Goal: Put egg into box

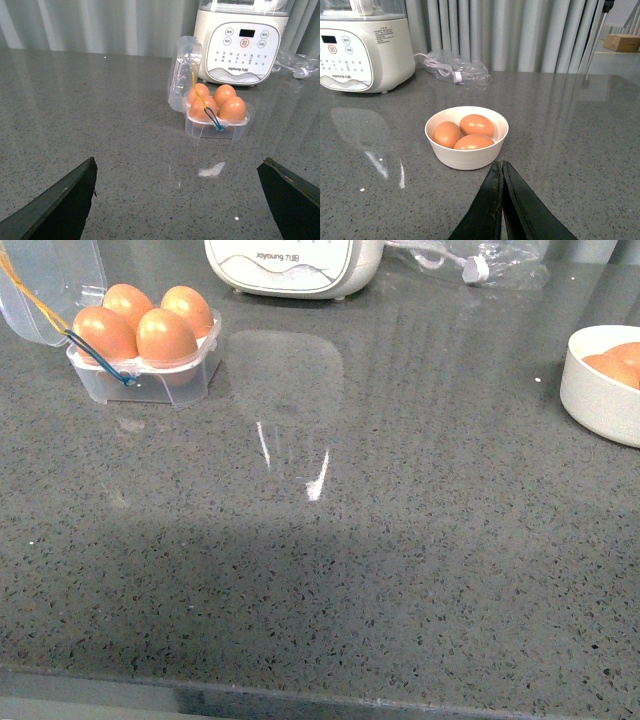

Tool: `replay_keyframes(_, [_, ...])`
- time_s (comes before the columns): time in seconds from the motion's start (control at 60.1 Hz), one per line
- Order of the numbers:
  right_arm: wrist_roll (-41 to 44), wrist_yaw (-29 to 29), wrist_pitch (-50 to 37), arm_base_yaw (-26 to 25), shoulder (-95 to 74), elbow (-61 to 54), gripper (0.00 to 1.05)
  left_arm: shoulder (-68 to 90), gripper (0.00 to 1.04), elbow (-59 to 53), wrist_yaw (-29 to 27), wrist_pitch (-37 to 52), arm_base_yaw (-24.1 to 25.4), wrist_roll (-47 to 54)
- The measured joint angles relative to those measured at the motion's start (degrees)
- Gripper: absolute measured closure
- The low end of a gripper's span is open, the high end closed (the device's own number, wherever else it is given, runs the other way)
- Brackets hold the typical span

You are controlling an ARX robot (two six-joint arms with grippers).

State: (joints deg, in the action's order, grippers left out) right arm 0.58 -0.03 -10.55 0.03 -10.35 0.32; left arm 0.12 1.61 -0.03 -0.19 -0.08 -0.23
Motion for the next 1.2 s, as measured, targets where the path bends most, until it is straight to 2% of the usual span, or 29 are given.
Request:
replay_keyframes(0.133, [0.0, 0.0, 10.0, 0.0, 8.1, 0.0, 1.02, 0.0, 0.07, 0.0, 0.0, 0.0, 0.0, 0.0])
replay_keyframes(0.416, [0.0, 0.0, 10.5, 0.0, 10.1, 0.0, 1.0, -0.1, 0.07, 0.0, 0.0, 0.0, 0.0, 0.0])
replay_keyframes(0.583, [0.0, 0.0, 10.5, 0.0, 10.1, 0.0, 0.68, -0.1, 0.07, 0.0, 0.0, 0.0, 0.0, 0.0])
replay_keyframes(0.799, [0.0, 0.0, 10.5, 0.0, 10.1, 0.0, 0.36, -0.1, 0.07, 0.0, 0.0, 0.0, 0.0, 0.0])
replay_keyframes(0.882, [0.0, 0.0, 10.5, 0.0, 10.1, 0.0, 0.17, -0.1, 0.07, 0.0, 0.0, 0.0, 0.0, 0.0])
replay_keyframes(0.949, [-0.1, 0.0, 10.5, 0.0, 10.1, 0.0, 0.05, -0.1, 0.07, 0.0, 0.0, 0.0, 0.0, 0.0])
replay_keyframes(1.182, [-0.2, 0.0, 10.5, 0.0, 10.1, 0.0, 0.07, 0.0, 0.07, 0.0, 0.0, 0.0, 0.0, 0.0])
replay_keyframes(1.199, [-0.2, 0.0, 10.5, 0.0, 10.1, 0.0, 0.07, 0.7, 0.07, 0.3, -1.3, -1.1, -0.3, -0.7])
